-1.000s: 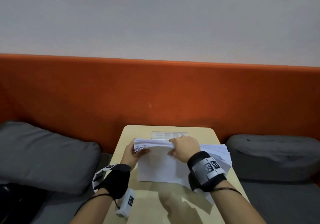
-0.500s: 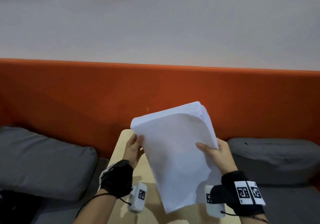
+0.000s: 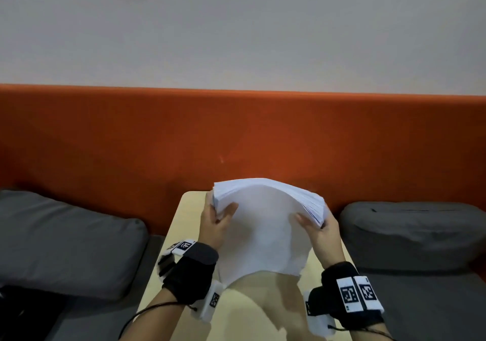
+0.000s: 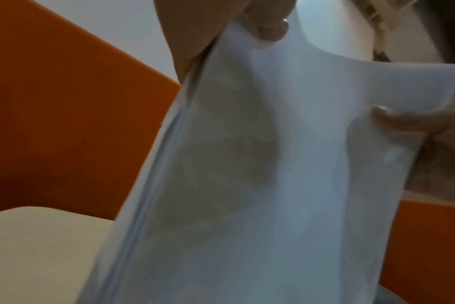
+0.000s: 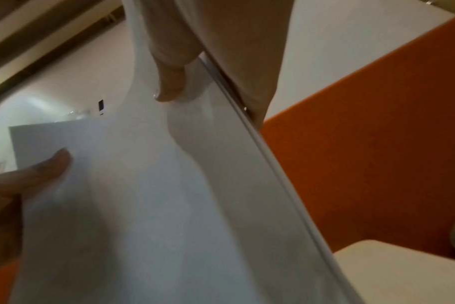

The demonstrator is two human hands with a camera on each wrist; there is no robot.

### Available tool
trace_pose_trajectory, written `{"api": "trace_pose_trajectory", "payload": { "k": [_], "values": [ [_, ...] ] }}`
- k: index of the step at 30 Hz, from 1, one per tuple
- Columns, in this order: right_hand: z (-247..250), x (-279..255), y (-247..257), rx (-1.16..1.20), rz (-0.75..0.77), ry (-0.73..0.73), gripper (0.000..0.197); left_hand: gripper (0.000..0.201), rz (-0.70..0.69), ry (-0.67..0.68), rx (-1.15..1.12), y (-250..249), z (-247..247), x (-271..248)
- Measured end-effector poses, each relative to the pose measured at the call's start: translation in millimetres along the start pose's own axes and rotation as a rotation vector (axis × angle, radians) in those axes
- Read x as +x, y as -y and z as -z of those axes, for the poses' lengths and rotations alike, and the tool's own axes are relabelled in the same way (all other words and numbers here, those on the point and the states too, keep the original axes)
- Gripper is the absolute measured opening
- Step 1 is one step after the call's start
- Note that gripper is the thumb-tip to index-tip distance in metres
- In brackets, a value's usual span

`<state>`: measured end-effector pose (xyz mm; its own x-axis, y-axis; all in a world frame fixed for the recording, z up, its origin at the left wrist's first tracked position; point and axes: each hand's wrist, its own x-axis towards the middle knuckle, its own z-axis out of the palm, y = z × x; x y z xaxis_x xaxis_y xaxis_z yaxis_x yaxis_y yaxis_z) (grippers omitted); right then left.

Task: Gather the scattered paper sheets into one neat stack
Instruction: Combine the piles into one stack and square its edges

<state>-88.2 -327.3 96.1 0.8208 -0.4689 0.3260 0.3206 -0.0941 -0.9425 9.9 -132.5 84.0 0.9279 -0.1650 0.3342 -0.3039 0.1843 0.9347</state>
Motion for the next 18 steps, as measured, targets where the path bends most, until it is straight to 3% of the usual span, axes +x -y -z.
{"api": "trace_pose_trajectory", "payload": {
  "k": [4,7,10,12,15,18],
  "values": [
    [8.2,13.9,-0.4,-0.012,-0.041,0.089,0.044,0.085,-0.061,0.012,-0.073,-6.1,15.6,8.1],
    [12.1,17.9,-7.5,0.008,-0.140,0.160,0.070,0.084,-0.023,0.051,-0.091,-7.6,13.6,11.1],
    [10.9,14.3,-9.6,0.038,-0.169,0.212,0.039,0.063,-0.018,0.067,-0.083,-7.3,9.5,9.1],
    [8.1,14.2,-8.5,0.032,-0.157,0.222,0.037,0.060,-0.065,0.059,-0.056,-8.5,9.8,10.5],
    [5.6,17.1,-12.3,0.067,-0.181,0.192,0.051,0.070,-0.091,0.111,0.016,-11.4,7.0,11.4],
    [5.2,21.8,-12.0,0.063,-0.181,0.175,0.052,0.090,-0.123,0.113,0.067,-21.0,8.7,14.6]
  ]
}}
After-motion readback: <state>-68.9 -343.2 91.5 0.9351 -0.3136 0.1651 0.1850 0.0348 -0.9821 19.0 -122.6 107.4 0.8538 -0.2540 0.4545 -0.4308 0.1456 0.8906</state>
